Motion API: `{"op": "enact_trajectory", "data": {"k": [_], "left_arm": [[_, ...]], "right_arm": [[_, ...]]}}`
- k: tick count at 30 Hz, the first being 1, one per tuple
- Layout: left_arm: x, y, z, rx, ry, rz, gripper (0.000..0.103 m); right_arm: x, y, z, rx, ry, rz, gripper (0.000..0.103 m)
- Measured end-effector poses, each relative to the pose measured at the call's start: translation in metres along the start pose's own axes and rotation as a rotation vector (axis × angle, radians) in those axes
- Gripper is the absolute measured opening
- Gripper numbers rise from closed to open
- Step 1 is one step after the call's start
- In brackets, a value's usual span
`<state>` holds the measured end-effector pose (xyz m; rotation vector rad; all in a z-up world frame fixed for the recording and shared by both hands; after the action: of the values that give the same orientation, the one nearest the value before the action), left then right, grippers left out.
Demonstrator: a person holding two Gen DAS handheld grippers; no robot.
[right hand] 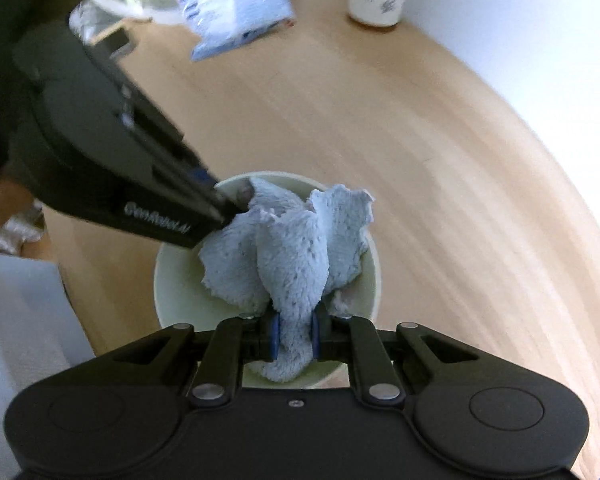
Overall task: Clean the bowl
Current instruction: 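Wipe the cloth around the bowl interior with the right tool while left holds bowl, then keep wiping the bowl interior with the cloth in the right tool while left holds bowl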
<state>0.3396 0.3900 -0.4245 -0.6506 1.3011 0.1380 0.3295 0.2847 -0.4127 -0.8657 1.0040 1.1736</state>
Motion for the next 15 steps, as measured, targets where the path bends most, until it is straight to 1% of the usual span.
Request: {"op": "enact_trajectory", "data": {"k": [3,4,8,13,15], "left_arm": [[-0.002,0.001,-0.002,-0.005,-0.001,-0.006,0.007],[-0.002,0.001,-0.003,-0.005,0.0,-0.007,0.007],[-0.003,0.003,-0.002,-0.001,-0.002,-0.006,0.006],[-0.002,0.004,-0.001,0.021,-0.004,-0.007,0.006],[-0.002,0.004,0.0,0.025,-0.003,-0.011,0.006]], "right_arm": [[-0.01,-0.01,0.004,0.089,-0.077,0.077,0.016],[-0.01,-0.012,0.007,0.087,-0.112,0.097,0.016],[-0.001,-0.013,0.016,0.049,-0.127,0.092,0.016],[0.013,-0.021,0.014,0.021,-0.126,0.115,0.016],[0.011,-0.023,0.01,0.017,-0.122,0.121,0.016]]}}
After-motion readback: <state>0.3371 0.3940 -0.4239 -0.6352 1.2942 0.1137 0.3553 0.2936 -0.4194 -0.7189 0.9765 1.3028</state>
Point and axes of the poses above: each gripper's, at about its wrist camera, not at the fingertips, and x roughly the way its jaws point, y to its left, z to its top, the point moved 4 cm from there along x, roughly the way its jaws point, and after that the axes turned 15 degrees about -x, right-handed, at the moved point
